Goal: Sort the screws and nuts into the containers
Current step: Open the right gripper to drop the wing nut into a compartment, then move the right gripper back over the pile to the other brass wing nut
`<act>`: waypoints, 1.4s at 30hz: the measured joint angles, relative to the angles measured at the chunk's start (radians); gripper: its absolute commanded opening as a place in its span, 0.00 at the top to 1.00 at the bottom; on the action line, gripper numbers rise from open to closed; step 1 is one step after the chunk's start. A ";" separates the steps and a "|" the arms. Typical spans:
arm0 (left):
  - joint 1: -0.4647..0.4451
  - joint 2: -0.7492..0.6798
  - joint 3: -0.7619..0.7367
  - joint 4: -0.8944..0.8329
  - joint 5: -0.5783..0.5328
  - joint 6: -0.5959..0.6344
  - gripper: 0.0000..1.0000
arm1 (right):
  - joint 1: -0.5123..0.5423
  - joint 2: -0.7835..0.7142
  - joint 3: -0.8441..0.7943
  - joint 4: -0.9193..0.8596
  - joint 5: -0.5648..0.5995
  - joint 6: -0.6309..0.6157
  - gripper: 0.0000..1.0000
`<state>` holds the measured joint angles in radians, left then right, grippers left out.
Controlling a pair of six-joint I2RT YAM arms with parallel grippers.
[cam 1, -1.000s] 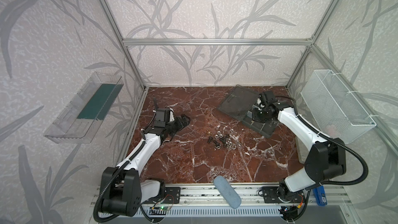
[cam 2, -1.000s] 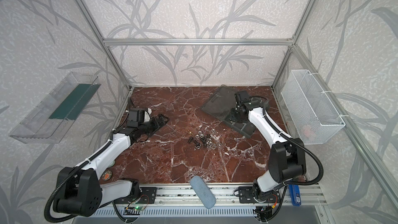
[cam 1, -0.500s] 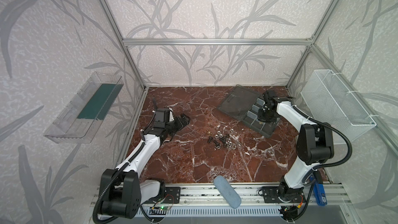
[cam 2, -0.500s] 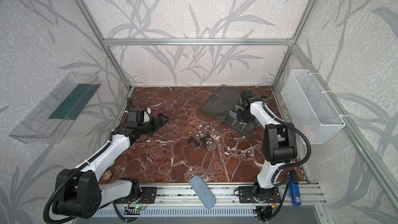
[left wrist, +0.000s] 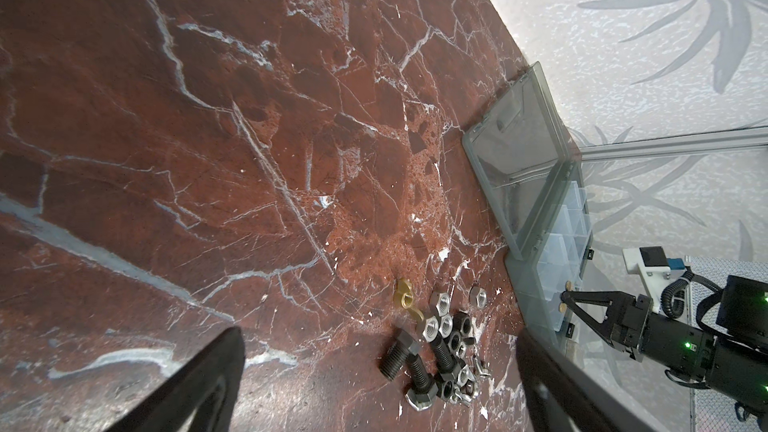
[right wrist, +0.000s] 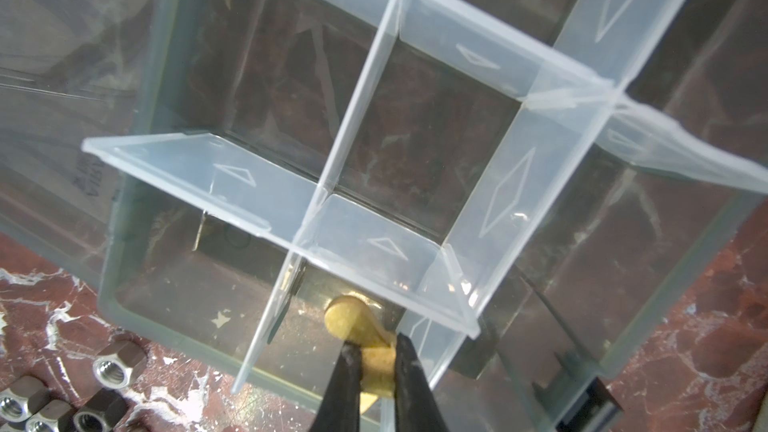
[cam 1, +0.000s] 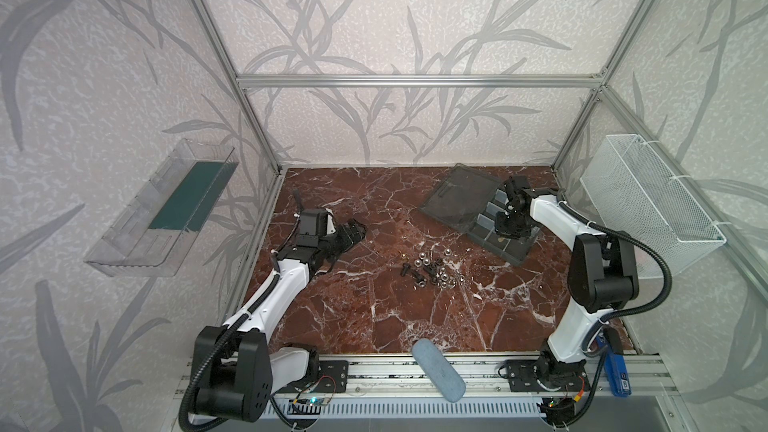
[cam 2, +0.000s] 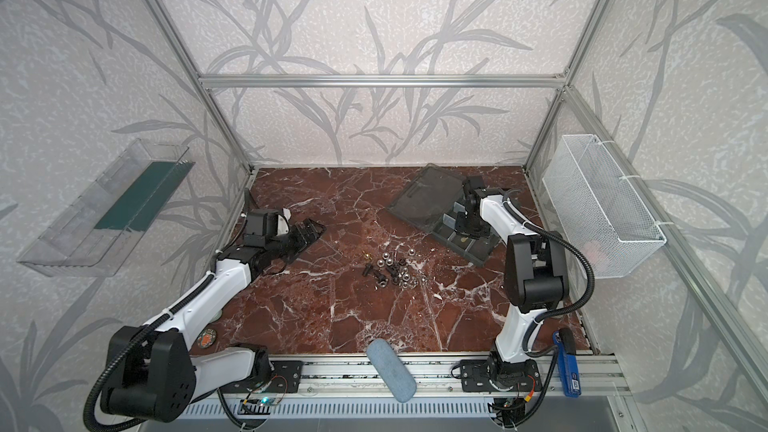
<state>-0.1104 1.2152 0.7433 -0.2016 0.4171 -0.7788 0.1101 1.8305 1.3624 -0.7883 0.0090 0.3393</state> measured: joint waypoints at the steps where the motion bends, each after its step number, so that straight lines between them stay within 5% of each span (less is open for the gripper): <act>1: 0.000 0.000 0.000 0.000 0.000 0.000 0.00 | 0.000 0.002 0.000 0.000 -0.001 0.000 0.88; 6: 0.000 0.000 0.000 0.000 0.000 0.000 0.01 | 0.000 0.008 0.004 -0.005 -0.008 -0.004 0.60; 10: 0.000 0.000 0.000 0.000 0.000 0.000 0.01 | 0.000 0.014 0.038 -0.022 -0.008 -0.020 0.50; 22: 0.000 -0.020 -0.012 0.000 0.002 0.000 0.00 | 0.036 -0.090 0.082 -0.049 -0.144 -0.062 0.46; 31: 0.000 -0.023 -0.015 0.007 0.011 -0.002 0.01 | 0.290 -0.171 0.148 -0.002 -0.188 -0.106 0.45; 42: 0.000 -0.023 -0.015 0.007 0.019 -0.001 0.01 | 0.513 0.085 0.323 -0.004 -0.175 -0.272 0.45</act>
<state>-0.1104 1.1923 0.7284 -0.1947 0.4366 -0.7799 0.6228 1.9152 1.6852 -0.7925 -0.1665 0.0673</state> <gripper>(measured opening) 0.995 0.552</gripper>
